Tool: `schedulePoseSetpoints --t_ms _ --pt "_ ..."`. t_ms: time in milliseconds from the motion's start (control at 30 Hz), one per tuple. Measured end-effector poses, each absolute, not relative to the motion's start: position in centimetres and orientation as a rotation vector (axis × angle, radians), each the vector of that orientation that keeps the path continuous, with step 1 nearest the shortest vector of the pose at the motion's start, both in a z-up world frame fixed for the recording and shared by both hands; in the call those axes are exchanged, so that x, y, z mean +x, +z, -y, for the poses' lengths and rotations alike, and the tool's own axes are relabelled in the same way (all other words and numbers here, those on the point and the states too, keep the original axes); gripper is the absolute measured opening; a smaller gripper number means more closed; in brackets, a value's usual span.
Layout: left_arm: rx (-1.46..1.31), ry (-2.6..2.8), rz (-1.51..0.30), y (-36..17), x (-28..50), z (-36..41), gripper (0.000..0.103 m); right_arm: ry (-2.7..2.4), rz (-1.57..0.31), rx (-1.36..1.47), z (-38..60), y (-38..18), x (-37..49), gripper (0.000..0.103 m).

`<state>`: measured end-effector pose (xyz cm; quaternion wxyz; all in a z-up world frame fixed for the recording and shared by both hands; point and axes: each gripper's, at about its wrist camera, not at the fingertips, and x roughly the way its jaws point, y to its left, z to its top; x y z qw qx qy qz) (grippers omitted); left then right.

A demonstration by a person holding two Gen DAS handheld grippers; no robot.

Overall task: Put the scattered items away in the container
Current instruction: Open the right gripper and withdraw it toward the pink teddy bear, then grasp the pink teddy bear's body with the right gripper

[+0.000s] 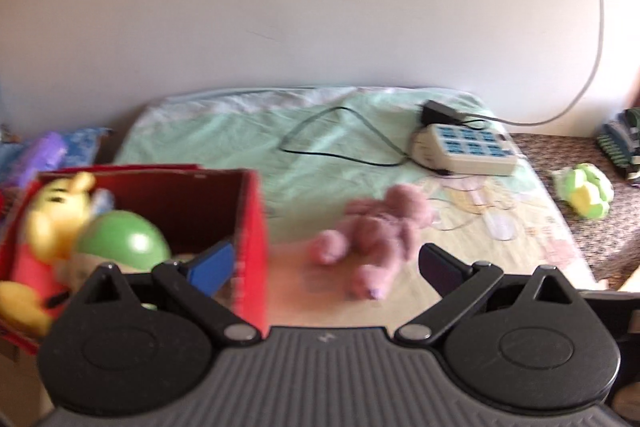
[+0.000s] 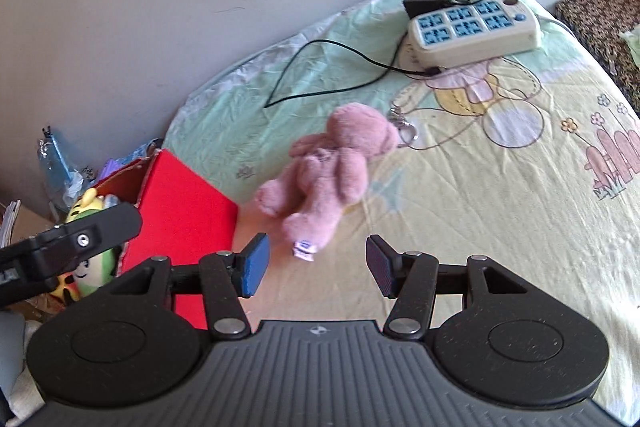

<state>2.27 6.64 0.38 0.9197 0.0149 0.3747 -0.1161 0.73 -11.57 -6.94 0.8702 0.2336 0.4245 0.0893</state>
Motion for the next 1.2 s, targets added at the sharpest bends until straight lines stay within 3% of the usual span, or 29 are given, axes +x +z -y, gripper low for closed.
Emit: schedulePoseSetpoints --t_ms 367,567,1200 --pt "-0.009 -0.306 -0.768 -2.7 8.6 -1.9 0.095 0.175 -0.902 0.498 14.4 -9.2 3.2 0.057" --pt "-0.138 -0.270 -0.889 -6.4 12.8 -2.8 0.091 0.205 -0.900 0.487 13.0 -10.0 5.0 0.056" --pt "-0.326 -0.210 -1.050 -13.8 17.9 -4.4 0.093 0.290 -0.978 0.484 9.0 -14.0 9.7 0.056"
